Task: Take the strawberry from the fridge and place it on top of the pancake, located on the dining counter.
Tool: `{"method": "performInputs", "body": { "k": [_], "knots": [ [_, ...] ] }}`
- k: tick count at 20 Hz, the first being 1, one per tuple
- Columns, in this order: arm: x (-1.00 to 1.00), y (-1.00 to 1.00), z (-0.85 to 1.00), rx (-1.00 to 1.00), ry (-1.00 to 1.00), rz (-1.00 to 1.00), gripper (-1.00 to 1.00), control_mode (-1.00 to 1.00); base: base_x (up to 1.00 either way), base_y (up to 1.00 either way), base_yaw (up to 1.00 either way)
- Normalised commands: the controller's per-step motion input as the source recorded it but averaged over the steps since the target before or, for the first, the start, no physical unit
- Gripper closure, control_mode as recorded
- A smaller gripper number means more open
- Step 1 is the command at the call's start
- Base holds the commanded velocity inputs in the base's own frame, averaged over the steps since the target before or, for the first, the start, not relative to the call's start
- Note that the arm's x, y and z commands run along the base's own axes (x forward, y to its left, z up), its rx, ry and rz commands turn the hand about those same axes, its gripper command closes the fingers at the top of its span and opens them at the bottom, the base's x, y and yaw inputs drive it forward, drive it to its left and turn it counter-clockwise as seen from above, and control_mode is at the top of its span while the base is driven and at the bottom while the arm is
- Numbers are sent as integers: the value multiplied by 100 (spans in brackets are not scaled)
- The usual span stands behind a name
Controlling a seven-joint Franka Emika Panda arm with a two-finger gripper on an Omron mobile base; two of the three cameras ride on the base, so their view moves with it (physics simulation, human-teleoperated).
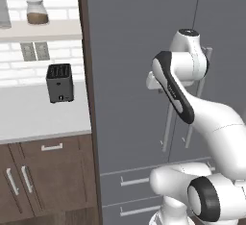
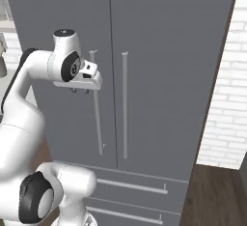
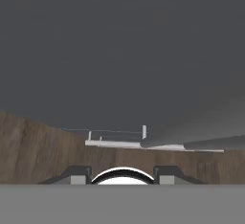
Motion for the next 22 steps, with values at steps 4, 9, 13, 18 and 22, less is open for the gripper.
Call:
{"method": "performInputs", "body": {
  "k": [4,9,13,18,22],
  "knots": [
    [-1,0,0,0,0,0,-100,100,-33,-26,-1],
    [0,0,0,0,0,0,-100,100,-69,-65,-2],
    [0,0,0,0,0,0,-100,100,-8,-35,0],
    [0,0,0,0,0,0,-100,100,-7,0,0],
    [0,0,0,0,0,0,-100,100,-3,0,0]
  ]
}}
